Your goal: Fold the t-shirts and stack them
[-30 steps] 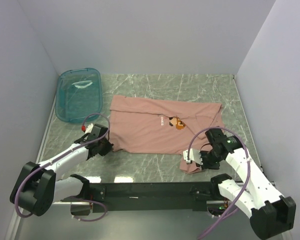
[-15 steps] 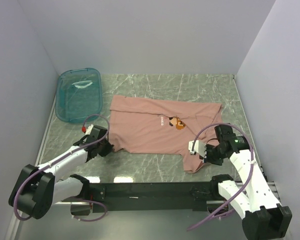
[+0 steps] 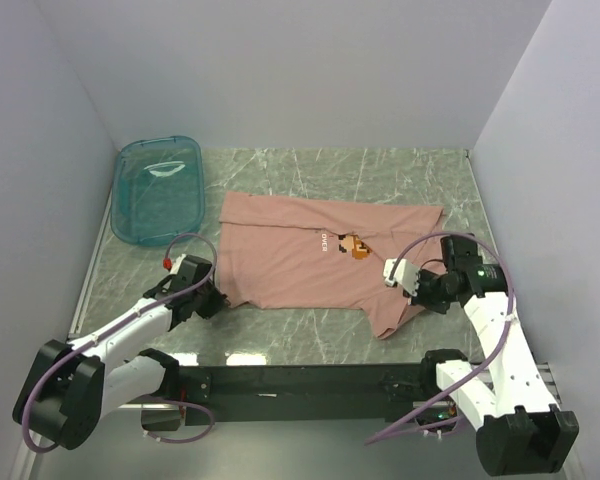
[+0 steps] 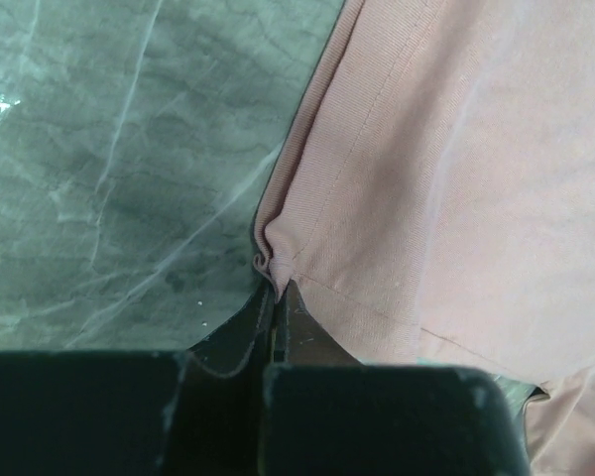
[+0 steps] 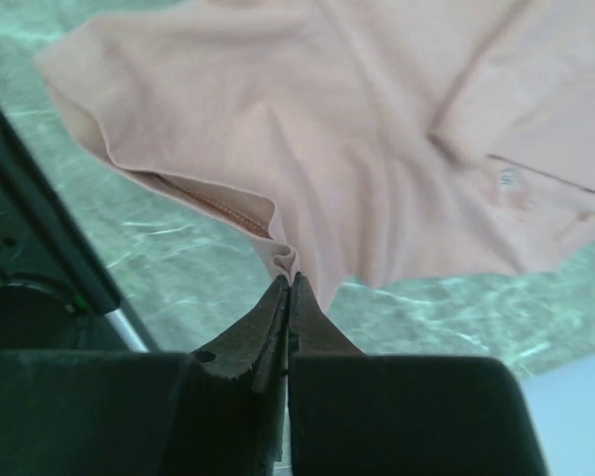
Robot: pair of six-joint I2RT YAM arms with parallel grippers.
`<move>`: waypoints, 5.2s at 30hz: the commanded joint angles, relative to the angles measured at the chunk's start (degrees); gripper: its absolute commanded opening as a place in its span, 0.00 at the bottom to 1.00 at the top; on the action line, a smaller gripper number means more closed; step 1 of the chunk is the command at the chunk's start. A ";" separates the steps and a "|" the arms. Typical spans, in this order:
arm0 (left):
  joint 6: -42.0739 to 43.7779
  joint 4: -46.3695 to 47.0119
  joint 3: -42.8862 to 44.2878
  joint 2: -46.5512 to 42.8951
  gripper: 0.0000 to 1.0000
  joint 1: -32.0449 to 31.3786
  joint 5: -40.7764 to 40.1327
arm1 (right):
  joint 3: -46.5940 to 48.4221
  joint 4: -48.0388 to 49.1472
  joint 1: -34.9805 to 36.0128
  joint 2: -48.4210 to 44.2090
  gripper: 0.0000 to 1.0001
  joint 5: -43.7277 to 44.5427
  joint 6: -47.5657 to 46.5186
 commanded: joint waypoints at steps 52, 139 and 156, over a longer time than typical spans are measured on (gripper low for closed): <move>10.63 -12.10 32.31 26.18 0.00 5.47 -8.53 | 29.41 6.84 -5.89 24.86 0.00 -17.61 4.86; 16.43 -9.20 34.60 31.55 0.00 7.67 -3.52 | 9.72 12.86 6.44 38.65 0.43 0.47 42.58; 16.17 -8.67 34.25 31.90 0.00 7.67 -3.00 | 10.95 14.36 6.35 41.21 0.44 1.70 41.70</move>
